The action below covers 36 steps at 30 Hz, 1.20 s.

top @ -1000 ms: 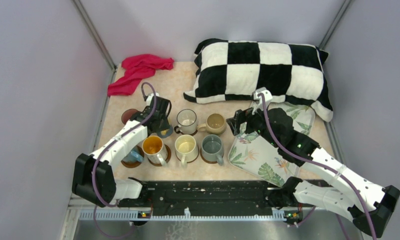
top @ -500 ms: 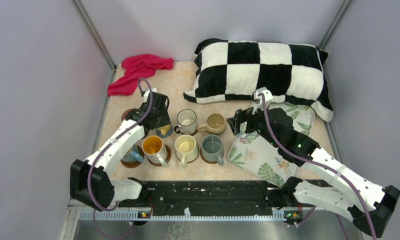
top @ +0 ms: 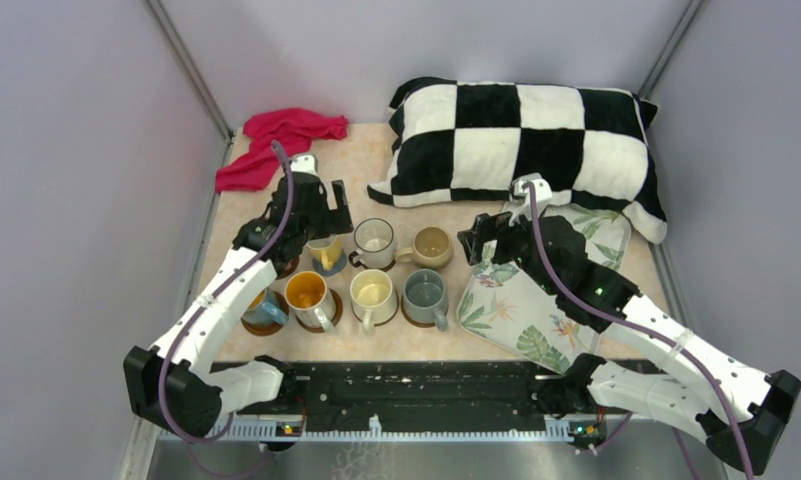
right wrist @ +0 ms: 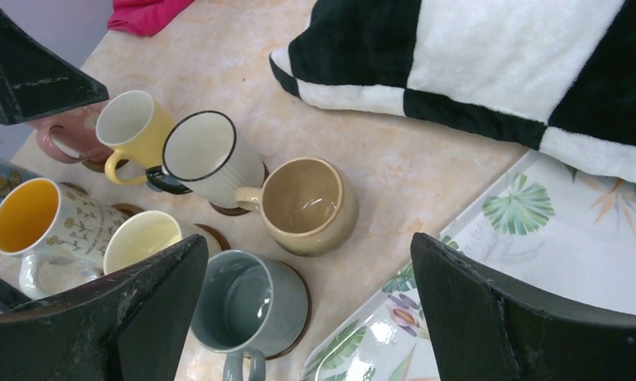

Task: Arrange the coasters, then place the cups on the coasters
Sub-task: Reset both arms

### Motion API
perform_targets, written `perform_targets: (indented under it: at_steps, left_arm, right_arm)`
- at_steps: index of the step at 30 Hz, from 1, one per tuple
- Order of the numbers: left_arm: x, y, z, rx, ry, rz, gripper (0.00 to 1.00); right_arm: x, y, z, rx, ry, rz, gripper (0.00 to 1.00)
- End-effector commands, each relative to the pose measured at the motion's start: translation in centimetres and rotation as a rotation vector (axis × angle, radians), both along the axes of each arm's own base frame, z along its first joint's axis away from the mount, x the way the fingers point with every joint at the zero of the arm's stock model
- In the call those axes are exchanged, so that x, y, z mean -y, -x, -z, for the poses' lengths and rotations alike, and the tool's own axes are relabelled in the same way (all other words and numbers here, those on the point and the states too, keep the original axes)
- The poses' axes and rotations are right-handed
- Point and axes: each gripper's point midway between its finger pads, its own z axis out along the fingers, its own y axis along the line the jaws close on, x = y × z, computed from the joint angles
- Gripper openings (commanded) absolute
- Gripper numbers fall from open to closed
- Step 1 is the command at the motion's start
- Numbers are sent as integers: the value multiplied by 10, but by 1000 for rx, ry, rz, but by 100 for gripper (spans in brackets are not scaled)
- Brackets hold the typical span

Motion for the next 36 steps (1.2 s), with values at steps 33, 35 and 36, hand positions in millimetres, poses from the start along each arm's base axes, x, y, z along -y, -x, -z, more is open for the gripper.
perform_targets:
  at_steps: [33,35,36]
  left_arm:
    - [113,-20,-107,422,173,576,99]
    - [115,-18,-106,422,174,589,99]
    - [115,-18,-105,420,173,591,99]
  right_arm:
    - [30,-22,-92,174,-225,230,99]
    - [30,-22,-92,175,-223,229,99]
    - [30,-21,-92,174,-224,230,99]
